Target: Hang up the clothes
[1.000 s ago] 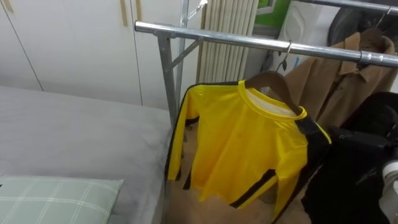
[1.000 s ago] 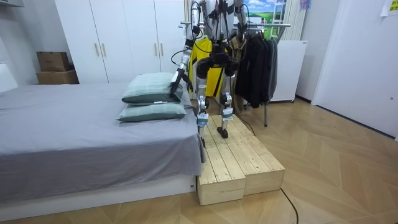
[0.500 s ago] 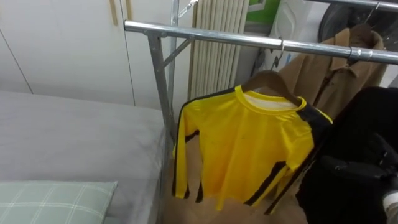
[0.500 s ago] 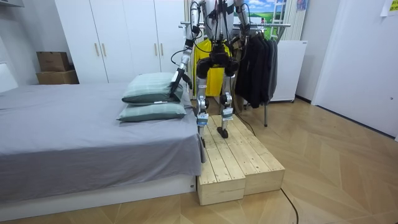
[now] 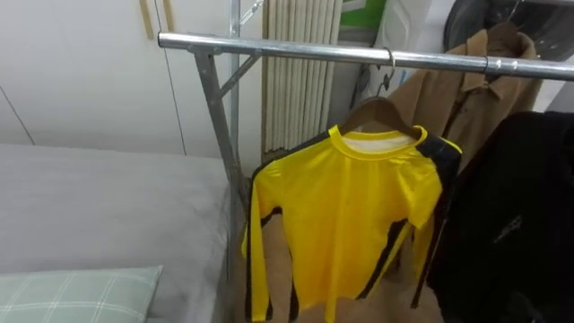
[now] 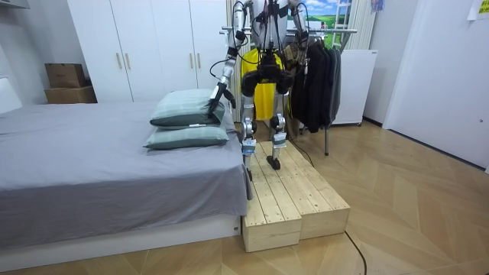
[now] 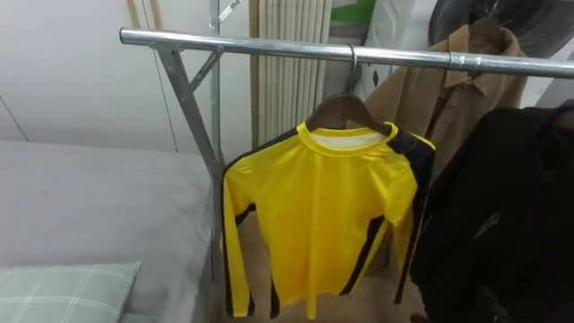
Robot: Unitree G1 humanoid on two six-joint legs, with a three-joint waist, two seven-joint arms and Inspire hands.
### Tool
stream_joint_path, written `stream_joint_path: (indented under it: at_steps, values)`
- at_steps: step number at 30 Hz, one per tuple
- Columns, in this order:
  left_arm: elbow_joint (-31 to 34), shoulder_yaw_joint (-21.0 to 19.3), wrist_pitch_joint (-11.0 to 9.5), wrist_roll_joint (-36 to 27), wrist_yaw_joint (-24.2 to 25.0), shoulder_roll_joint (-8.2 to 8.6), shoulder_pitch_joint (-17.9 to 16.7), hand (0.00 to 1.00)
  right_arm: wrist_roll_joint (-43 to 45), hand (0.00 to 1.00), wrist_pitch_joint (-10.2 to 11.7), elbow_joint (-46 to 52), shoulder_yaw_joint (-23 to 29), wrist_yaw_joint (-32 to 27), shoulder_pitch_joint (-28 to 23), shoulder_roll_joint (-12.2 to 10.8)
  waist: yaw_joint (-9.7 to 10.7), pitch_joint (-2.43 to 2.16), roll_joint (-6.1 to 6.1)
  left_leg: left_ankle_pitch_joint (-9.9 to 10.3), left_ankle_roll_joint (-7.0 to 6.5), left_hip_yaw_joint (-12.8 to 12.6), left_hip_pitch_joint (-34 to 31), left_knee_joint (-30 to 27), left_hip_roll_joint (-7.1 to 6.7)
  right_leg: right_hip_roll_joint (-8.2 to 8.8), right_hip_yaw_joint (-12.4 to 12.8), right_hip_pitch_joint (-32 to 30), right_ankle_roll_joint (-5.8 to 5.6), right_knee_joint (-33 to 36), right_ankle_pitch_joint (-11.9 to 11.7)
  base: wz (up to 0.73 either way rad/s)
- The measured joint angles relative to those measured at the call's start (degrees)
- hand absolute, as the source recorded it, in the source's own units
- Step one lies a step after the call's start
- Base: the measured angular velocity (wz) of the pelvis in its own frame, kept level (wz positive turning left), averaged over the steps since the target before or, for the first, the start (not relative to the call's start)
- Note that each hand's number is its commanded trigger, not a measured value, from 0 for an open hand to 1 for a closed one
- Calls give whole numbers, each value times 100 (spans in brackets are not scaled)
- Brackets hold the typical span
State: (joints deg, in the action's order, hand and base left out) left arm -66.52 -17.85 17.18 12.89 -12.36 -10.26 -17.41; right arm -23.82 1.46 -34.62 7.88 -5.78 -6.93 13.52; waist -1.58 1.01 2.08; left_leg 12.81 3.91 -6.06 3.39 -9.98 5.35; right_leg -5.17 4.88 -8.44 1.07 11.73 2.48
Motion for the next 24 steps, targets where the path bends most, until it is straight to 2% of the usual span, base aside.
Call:
stream_joint_path:
  at_steps: [6,10,14,19,24]
  values:
    - [-119,101,-9,-354,-197,46,0,0,-117,0,122,-918,-260,156,-249,-80,127,-4,-42,3,5,-46,43,33,-6,-14,48,2,-9,10,-12,-5]
    - [-155,123,-26,-552,-288,46,0,0,-94,0,219,-1796,-270,297,-256,-263,152,-1,-46,4,4,-38,32,29,-16,-21,94,-25,-7,36,-14,-2]
    - [-167,111,-57,-564,-293,47,0,0,-119,0,233,-2156,-272,477,-296,-322,162,1,-56,21,-24,-36,16,28,-22,-20,107,-32,-7,10,-26,-1]
    - [-169,124,-60,-603,-322,71,1,0,-290,0,253,-2504,-330,641,-355,-460,163,25,-120,22,-24,-37,11,25,-19,-25,114,-31,-4,-10,-47,0]
    - [-231,124,-100,-603,-322,108,2,0,-287,0,251,-2683,-383,844,-442,-467,162,1,-199,14,-13,-39,17,27,-20,-27,115,-30,-4,-6,-48,0]
